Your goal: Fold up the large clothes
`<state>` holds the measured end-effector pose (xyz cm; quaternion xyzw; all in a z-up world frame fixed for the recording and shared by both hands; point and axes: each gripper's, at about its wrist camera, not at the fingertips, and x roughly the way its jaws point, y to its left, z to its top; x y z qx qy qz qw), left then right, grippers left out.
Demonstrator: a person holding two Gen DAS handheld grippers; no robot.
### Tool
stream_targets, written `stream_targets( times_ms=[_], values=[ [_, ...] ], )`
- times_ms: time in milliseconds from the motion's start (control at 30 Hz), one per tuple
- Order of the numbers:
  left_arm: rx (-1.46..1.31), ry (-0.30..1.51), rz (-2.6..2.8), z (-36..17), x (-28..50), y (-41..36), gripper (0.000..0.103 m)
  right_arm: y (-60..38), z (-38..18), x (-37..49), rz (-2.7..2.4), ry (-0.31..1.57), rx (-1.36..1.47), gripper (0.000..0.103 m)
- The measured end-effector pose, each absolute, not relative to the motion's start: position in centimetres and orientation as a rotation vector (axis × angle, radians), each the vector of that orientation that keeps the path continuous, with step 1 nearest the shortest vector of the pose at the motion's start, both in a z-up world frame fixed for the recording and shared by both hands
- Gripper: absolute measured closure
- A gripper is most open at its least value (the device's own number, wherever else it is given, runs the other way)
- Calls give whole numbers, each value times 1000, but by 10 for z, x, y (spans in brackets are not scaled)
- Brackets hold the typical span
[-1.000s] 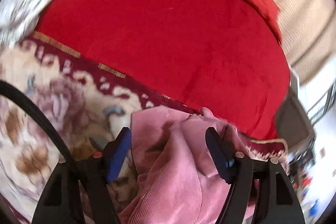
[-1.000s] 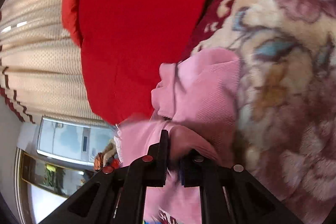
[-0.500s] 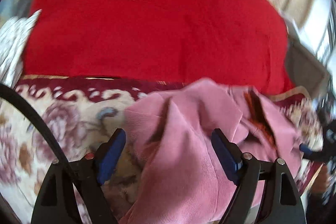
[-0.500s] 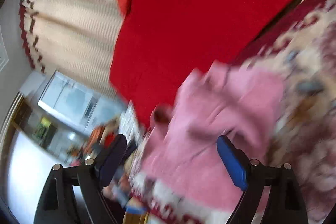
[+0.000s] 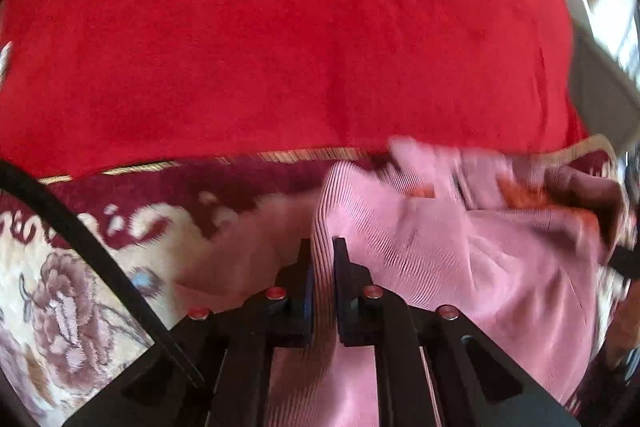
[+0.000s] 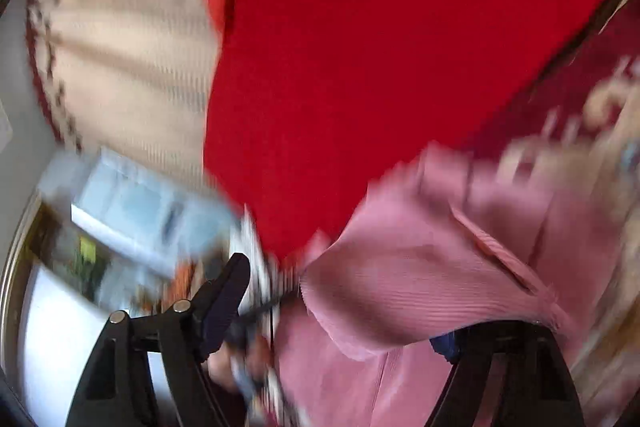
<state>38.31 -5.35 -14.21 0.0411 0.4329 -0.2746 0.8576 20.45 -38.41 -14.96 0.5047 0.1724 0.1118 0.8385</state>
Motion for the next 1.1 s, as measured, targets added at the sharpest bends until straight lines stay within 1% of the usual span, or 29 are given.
stream_targets(
  times_ms=[67, 133, 233, 267, 300, 333, 367, 400, 433, 467, 500, 533, 567, 600, 700, 733, 767, 800, 833, 867, 900, 933, 967, 1000, 1100],
  values=[
    [-32, 873, -522, -136, 389, -27, 98, -388, -154, 198, 191, 336, 1095, 21],
    [-145, 839, -467, -131, 391, 1, 98, -379, -151, 190, 160, 337, 1017, 21],
    [-232, 833, -397, -132, 387, 38, 98, -372, -147, 172, 141, 295, 999, 20],
    [-245, 847, -389, -133, 382, 46, 97, -369, -145, 170, 153, 294, 1005, 20],
    [-250, 859, -388, -134, 376, 50, 91, -365, -143, 170, 161, 301, 998, 20],
    [-257, 880, -403, -135, 369, 53, 70, -358, -140, 169, 173, 315, 981, 20],
    [-259, 892, -427, -133, 360, 55, 42, -350, -138, 169, 190, 329, 966, 21],
    [-254, 897, -445, -133, 354, 55, 24, -346, -138, 168, 203, 336, 959, 21],
    [-244, 896, -459, -133, 348, 53, 22, -336, -138, 168, 208, 344, 956, 22],
    [-224, 890, -478, -130, 341, 48, 22, -324, -138, 170, 208, 363, 947, 26],
    [-207, 888, -493, -128, 340, 43, 22, -322, -140, 170, 203, 376, 938, 35],
    [-188, 890, -508, -126, 338, 36, 22, -314, -142, 174, 175, 401, 921, 41],
    [-168, 904, -518, -124, 338, 27, 20, -308, -148, 175, 154, 419, 916, 50],
    [-145, 933, -532, -122, 342, 17, 18, -302, -157, 178, 134, 452, 918, 53],
    [-77, 1014, -531, -130, 359, -10, 18, -294, -185, 185, 74, 526, 920, 56],
    [-57, 1036, -518, -135, 366, -19, 18, -295, -194, 189, 60, 550, 915, 60],
    [-42, 1050, -511, -138, 369, -25, 19, -299, -205, 189, 45, 569, 905, 68],
    [-22, 1063, -494, -141, 374, -32, 24, -304, -209, 191, 37, 572, 904, 73],
    [-9, 1063, -477, -143, 378, -37, 34, -307, -211, 191, 45, 565, 917, 73],
    [13, 1072, -456, -148, 383, -43, 63, -309, -210, 191, 50, 563, 923, 73],
    [25, 1096, -443, -152, 385, -47, 86, -309, -213, 189, 54, 566, 926, 73],
    [28, 1119, -424, -157, 387, -50, 89, -310, -214, 189, 57, 566, 925, 73],
    [27, 1107, -414, -159, 389, -49, 94, -312, -214, 186, 57, 566, 924, 73],
    [36, 1082, -408, -156, 386, -50, 97, -312, -214, 185, 55, 568, 921, 73],
    [27, 959, -369, -129, 378, -38, 99, -314, -213, 181, 55, 565, 928, 73]
  ],
)
